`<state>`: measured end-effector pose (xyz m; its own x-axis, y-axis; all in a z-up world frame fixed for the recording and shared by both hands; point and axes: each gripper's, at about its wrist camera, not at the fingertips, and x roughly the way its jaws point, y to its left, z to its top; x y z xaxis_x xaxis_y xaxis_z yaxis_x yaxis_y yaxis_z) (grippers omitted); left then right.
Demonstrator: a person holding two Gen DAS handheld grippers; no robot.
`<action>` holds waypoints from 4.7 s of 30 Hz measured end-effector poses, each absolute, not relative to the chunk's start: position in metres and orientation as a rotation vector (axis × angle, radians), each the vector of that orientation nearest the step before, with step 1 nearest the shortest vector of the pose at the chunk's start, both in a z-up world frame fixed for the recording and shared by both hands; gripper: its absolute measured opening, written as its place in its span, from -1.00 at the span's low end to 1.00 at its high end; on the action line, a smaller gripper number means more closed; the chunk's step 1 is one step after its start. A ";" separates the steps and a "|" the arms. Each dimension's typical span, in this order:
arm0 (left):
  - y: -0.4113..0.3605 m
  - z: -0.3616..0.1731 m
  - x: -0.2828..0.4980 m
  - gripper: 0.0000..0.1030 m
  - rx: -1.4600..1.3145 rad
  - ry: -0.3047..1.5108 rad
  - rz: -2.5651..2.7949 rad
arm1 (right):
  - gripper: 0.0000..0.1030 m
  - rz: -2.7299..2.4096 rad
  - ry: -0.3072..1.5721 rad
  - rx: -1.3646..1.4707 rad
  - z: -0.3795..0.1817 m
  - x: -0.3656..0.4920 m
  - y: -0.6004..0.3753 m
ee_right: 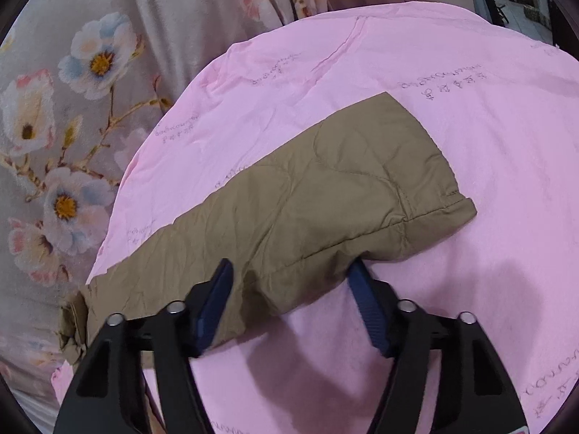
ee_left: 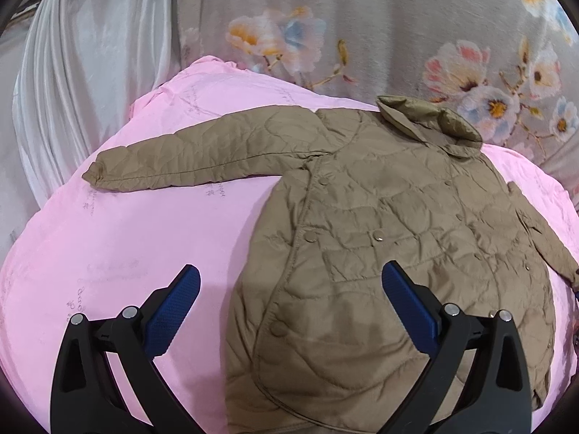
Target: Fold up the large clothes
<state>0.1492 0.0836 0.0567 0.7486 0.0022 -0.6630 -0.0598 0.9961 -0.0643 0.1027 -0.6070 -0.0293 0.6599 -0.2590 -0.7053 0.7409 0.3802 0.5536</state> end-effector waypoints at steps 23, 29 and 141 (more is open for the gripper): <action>0.112 0.036 0.173 0.90 -0.065 0.814 0.111 | -0.57 0.153 0.576 0.097 0.137 0.287 -0.176; 0.120 0.043 0.189 0.91 -0.140 0.838 0.022 | 0.06 0.205 0.526 0.102 0.139 0.274 -0.165; -0.039 -0.027 0.256 0.21 0.079 0.784 -0.193 | -0.42 -0.018 0.854 0.147 -0.022 0.213 -0.184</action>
<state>0.2558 -0.0392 -0.0274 0.6912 -0.1435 -0.7083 0.2023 0.9793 -0.0011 0.2129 -0.1838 -0.0217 0.6577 0.0430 -0.7520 0.0748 0.9897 0.1221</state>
